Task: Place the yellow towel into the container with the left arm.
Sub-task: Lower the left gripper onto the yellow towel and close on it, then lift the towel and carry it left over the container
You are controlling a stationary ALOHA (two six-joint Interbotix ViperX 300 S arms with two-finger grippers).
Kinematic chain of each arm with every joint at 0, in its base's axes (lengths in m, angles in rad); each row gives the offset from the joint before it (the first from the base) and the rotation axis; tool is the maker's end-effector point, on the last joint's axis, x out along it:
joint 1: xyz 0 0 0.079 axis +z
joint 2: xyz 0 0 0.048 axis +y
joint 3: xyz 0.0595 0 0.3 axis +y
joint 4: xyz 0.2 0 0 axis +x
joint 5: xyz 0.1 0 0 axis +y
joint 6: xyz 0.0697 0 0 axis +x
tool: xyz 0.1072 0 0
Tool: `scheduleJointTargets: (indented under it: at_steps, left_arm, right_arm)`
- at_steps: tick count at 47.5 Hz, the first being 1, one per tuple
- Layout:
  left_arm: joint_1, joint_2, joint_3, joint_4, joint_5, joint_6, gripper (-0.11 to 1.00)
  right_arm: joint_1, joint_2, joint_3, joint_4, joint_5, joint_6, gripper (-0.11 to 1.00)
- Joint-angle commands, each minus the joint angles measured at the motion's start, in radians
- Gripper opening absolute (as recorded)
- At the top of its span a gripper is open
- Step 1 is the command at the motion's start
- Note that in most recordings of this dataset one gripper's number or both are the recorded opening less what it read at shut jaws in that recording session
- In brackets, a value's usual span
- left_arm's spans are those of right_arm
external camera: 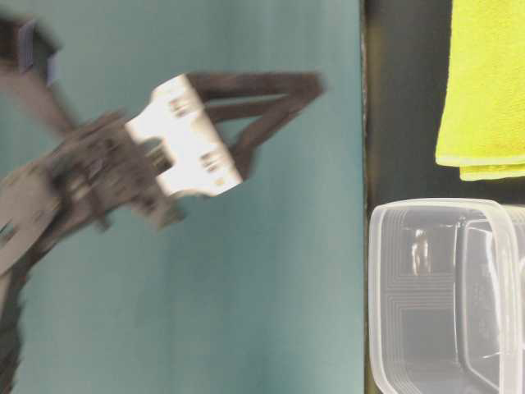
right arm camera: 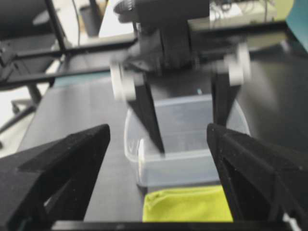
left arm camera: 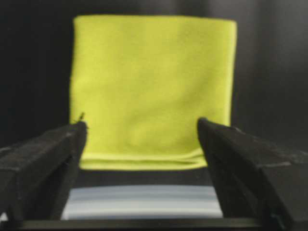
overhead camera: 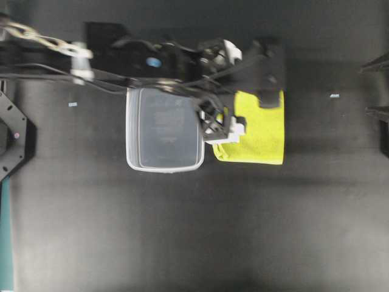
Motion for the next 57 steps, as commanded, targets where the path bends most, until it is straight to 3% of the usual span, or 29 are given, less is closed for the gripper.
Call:
scheduleJointTargets:
  at_steps: [1, 17, 35, 41, 51, 57]
  left_arm:
    - [-0.003, 0.072, -0.072, 0.003, 0.023, 0.028, 0.90]
    - [-0.005, 0.272, -0.147, 0.003, 0.069, 0.052, 0.90]
    - [-0.005, 0.345, -0.140, 0.003, 0.071, 0.052, 0.85]
    - [-0.011, 0.342, -0.130, 0.003, 0.083, 0.052, 0.65]
    - [-0.029, 0.313, -0.183, 0.003, 0.103, 0.054, 0.11]
    - [-0.029, 0.264, -0.235, 0.003, 0.124, 0.054, 0.07]
  right_arm:
    - [-0.002, -0.006, -0.018, 0.003, -0.021, 0.002, 0.79]
    - [-0.002, -0.032, -0.015, 0.003, -0.052, 0.002, 0.79]
    - [-0.002, -0.031, -0.014, 0.003, -0.071, 0.002, 0.79]
    - [-0.002, -0.031, -0.012, 0.003, -0.071, 0.002, 0.78]
    - [-0.002, -0.032, -0.014, 0.002, -0.071, 0.002, 0.78]
    - [-0.002, -0.032, -0.012, 0.003, -0.066, 0.002, 0.78]
